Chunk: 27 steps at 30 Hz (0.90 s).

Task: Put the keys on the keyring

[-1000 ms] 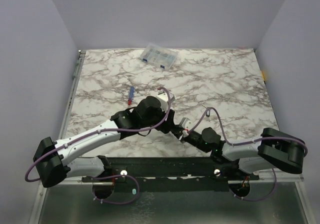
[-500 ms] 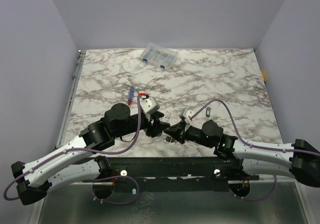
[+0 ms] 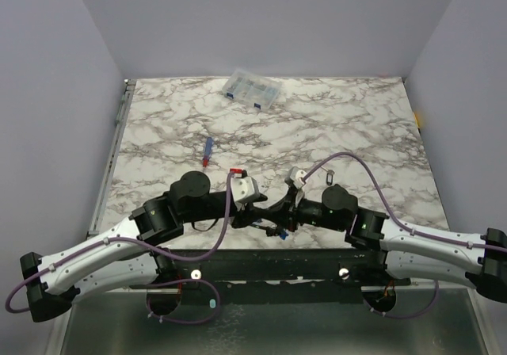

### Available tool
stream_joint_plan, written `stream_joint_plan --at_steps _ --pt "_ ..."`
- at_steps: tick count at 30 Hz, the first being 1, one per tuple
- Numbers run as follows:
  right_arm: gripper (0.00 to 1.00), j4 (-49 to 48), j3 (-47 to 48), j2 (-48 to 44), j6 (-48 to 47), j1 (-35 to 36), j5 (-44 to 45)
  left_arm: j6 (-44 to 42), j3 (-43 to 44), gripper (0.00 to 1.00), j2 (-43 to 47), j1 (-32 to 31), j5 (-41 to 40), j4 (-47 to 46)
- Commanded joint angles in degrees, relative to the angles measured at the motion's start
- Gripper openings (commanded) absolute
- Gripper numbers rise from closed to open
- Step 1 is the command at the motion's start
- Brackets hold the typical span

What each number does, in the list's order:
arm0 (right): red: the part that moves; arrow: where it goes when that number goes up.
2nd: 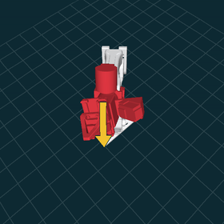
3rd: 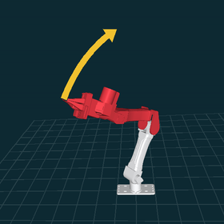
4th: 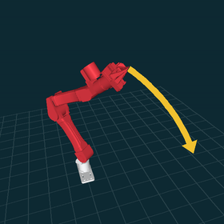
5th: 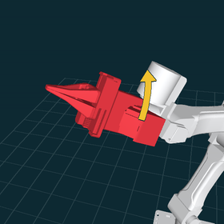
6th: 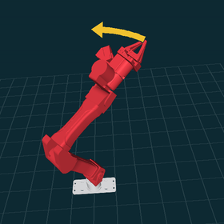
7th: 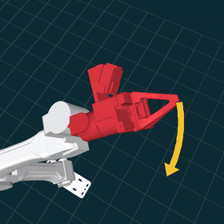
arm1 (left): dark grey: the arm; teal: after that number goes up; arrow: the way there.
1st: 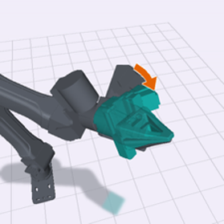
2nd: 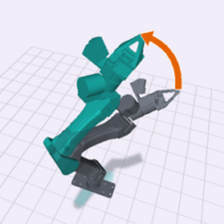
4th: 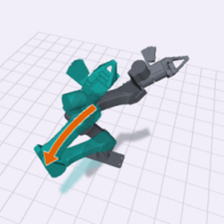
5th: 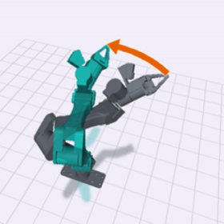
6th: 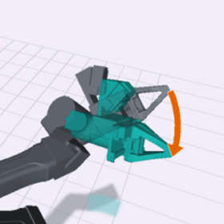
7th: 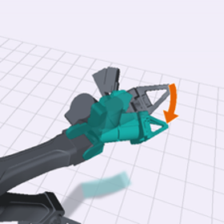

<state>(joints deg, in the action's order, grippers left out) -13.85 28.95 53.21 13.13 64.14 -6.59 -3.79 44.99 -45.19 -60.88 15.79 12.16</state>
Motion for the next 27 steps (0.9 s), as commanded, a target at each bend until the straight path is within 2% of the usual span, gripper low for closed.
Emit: stream_joint_plan --at_steps 1,8,16,27 --pt "0.01 0.3 3.1 -2.2 2.1 0.4 -3.0 -3.2 -1.9 0.41 2.8 -0.2 4.5 -1.5" --pt "0.0 0.6 3.7 -3.4 2.9 0.4 -2.2 -5.3 -3.3 0.41 4.2 -0.2 4.9 -1.4" --pt "0.01 1.4 3.9 -4.5 2.7 0.4 -2.6 -6.9 -3.0 0.39 1.4 -0.2 2.3 -1.4" --pt "0.01 1.5 3.6 -5.2 2.8 0.4 -4.7 -8.7 -2.9 0.23 0.7 -0.2 -0.1 -1.4"
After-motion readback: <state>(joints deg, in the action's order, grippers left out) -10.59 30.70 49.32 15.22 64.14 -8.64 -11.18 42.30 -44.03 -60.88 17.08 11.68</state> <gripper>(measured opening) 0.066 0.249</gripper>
